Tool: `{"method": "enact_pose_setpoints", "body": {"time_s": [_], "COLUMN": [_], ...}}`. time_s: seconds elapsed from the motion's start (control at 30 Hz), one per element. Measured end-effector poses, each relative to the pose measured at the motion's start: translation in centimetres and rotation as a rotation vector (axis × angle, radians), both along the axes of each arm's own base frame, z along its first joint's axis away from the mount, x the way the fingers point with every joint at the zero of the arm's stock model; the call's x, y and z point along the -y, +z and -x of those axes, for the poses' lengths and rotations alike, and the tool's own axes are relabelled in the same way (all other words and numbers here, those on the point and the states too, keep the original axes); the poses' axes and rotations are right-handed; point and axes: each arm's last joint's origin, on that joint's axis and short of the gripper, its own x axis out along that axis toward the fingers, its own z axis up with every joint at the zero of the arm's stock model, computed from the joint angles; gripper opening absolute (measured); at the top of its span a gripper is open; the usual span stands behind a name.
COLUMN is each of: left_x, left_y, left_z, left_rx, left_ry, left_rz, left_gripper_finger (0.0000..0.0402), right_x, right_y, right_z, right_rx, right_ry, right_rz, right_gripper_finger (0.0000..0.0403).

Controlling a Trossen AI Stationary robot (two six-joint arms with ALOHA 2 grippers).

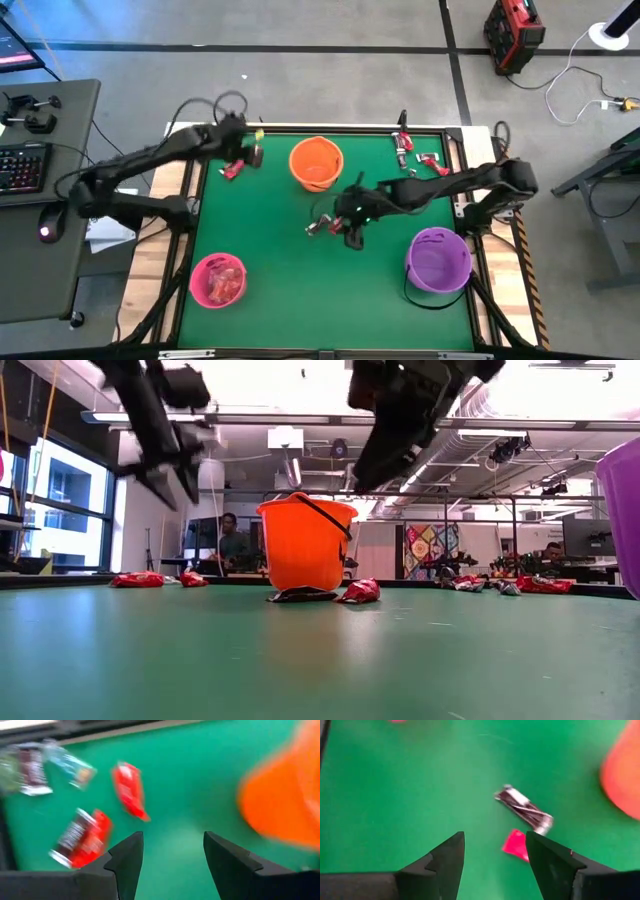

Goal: Sort candy by brand, put in halloween buckets
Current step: Put the blue gummy into the pink bucket

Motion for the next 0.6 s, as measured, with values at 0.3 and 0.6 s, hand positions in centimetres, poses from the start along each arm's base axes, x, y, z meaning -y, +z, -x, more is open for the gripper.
{"method": "enact_pose_setpoints", "body": {"time_s": [0.3, 0.6], "left_x": [-8.5, -9.9], "left_y": [-5.8, -8.8], "left_z": [2.2, 1.4], "left_rx": [-0.06, -0.125], "left_ry": [0.266, 0.438], "left_rz": [0.16, 0.162], "left_gripper_finger": [0.0197, 0.0197], "right_x": [3.8, 7.0], "right_y": [0.4, -0.1], "right_z": [3.3, 4.5], "right_rx": [-0.102, -0.209], "right_ry": [-0.339, -0.325], "right_rz": [-0.078, 0.033], "right_gripper_finger": [0.0203, 0.0203]}}
